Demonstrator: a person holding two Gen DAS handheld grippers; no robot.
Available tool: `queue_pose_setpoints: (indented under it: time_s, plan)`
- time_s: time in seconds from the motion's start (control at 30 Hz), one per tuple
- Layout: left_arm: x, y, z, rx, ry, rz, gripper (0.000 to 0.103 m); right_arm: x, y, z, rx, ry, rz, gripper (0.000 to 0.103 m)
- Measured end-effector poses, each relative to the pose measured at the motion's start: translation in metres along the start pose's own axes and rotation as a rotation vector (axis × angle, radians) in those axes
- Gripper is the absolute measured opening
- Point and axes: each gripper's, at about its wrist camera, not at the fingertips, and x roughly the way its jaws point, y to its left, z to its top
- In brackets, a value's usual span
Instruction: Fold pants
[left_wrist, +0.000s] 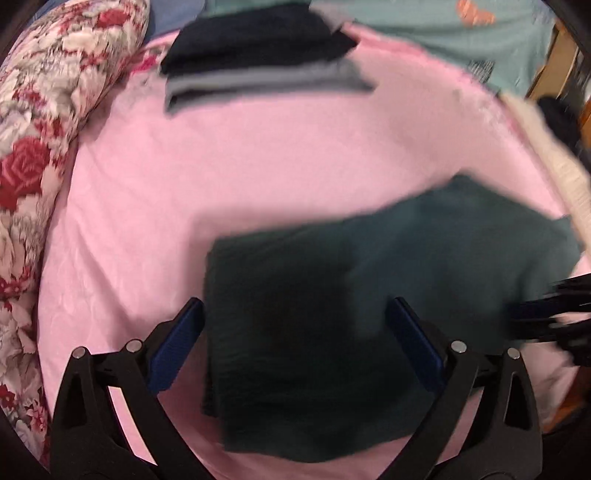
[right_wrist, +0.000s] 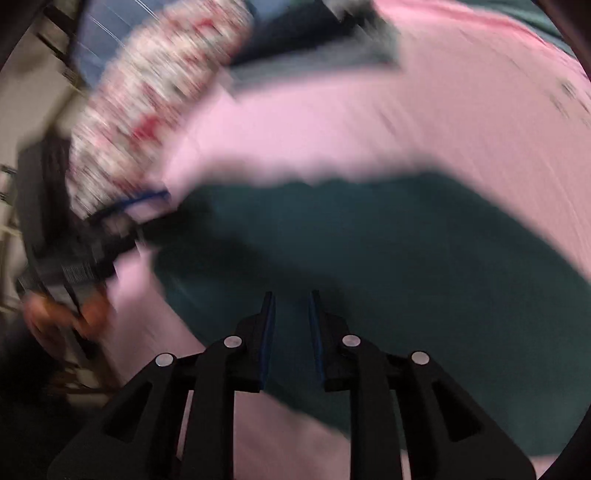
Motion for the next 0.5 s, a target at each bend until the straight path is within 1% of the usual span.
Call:
queue_pose_setpoints:
  time_s: [0.03, 0.1, 0.13, 0.17, 0.2, 0.23, 0.27, 0.3, 0.37, 0.4, 0.5]
  plan:
    - [-0.002, 0.001, -0.006, 0.026, -0.022, 0.032, 0.101, -0.008, -0.006, -0.014, 0.006, -0.023, 0.02, 0.021]
    - [-0.007, 0.008, -0.01, 0.015, -0.013, 0.034, 0.101, -0.025, -0.022, -0.038, 0.05, 0.006, 0.019, 0.024]
    - [-0.011, 0.012, -0.01, -0.005, 0.002, 0.036, 0.101, -0.035, -0.031, -0.05, 0.073, 0.008, 0.038, 0.027]
    - [-0.014, 0.017, -0.01, -0.03, 0.015, 0.043, 0.101, -0.042, -0.04, -0.06, 0.094, 0.022, 0.012, 0.031]
    - [-0.017, 0.022, -0.01, -0.052, 0.018, 0.063, 0.101, -0.052, -0.051, -0.069, 0.118, 0.032, -0.031, 0.031]
    - [-0.024, 0.028, -0.01, -0.081, 0.004, 0.091, 0.101, -0.064, -0.059, -0.074, 0.136, 0.012, -0.038, 0.031]
    - [-0.03, 0.033, -0.007, -0.099, -0.014, 0.111, 0.101, -0.077, -0.061, -0.075, 0.152, -0.043, -0.031, 0.031]
    - [-0.041, 0.033, -0.004, -0.121, -0.044, 0.113, 0.101, -0.087, -0.064, -0.071, 0.16, -0.097, -0.028, 0.031]
    - [-0.055, 0.025, 0.008, -0.138, -0.092, 0.078, 0.101, -0.101, -0.067, -0.059, 0.164, -0.187, -0.044, 0.032]
    - [-0.058, 0.02, 0.013, -0.133, -0.106, 0.068, 0.101, -0.103, -0.067, -0.048, 0.154, -0.232, -0.073, 0.031]
    - [-0.052, -0.017, 0.044, -0.087, -0.16, 0.018, 0.101, -0.087, -0.062, -0.017, 0.119, -0.291, -0.11, 0.031]
